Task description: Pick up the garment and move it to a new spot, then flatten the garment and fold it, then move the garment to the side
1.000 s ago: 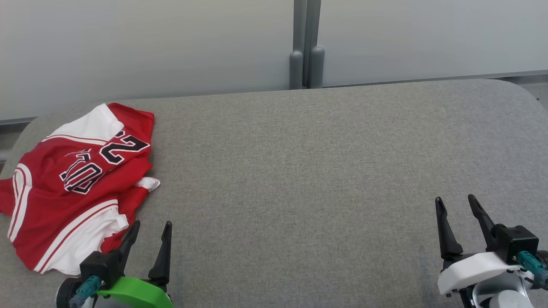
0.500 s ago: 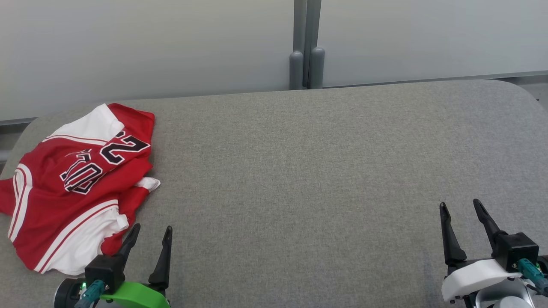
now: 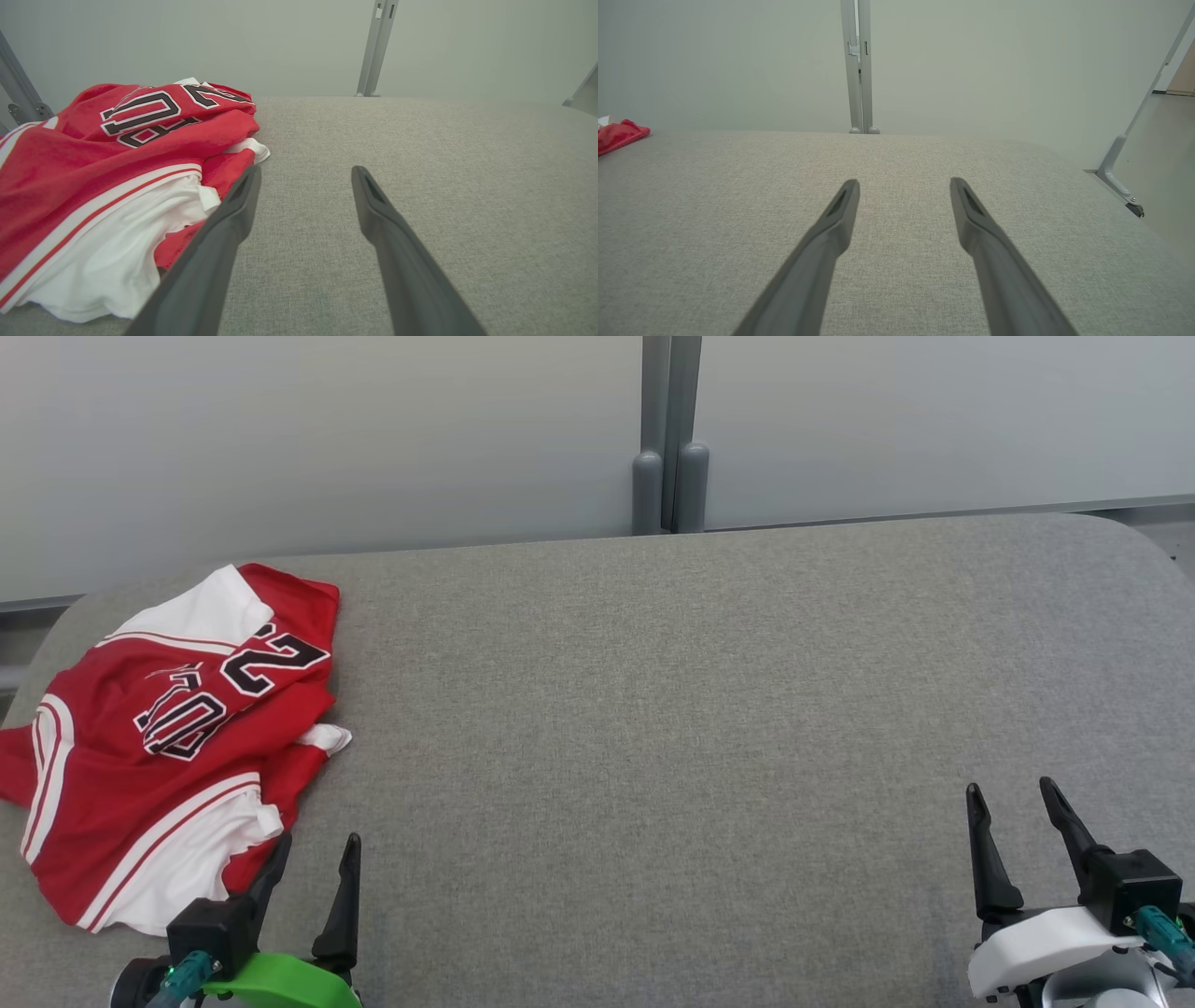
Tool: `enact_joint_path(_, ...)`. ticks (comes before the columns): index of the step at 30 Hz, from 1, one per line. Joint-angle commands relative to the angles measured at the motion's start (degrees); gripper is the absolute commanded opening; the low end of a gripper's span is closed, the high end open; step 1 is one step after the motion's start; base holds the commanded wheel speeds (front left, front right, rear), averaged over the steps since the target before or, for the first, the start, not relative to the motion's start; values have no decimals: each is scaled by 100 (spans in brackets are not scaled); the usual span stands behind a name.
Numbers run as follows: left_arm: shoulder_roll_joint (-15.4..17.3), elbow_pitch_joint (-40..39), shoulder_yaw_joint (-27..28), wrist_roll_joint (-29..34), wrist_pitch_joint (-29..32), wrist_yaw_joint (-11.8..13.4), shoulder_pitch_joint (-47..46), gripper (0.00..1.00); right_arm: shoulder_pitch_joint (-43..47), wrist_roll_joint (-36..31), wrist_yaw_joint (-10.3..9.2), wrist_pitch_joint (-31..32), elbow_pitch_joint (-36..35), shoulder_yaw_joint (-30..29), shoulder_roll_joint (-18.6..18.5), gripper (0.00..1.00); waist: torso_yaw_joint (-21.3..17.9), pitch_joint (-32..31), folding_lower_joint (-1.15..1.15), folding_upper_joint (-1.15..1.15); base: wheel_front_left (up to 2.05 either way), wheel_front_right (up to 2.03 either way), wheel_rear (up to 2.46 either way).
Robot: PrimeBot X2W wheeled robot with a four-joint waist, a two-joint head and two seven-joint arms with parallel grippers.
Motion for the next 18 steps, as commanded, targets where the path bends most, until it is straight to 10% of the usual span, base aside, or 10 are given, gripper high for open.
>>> enact_joint_path(1, -2, 6, 32, -36, -17, -1, 43, 100, 39, 2, 2, -19, 2, -14, 4, 100, 8, -1, 0, 47, 0, 0, 0)
enact_joint_path(18, -73, -3, 152, 2, -10, 0, -38, 100, -4, -49, 1, -19, -57, 71, -53, 100, 707, 8, 0, 47, 0, 0, 0)
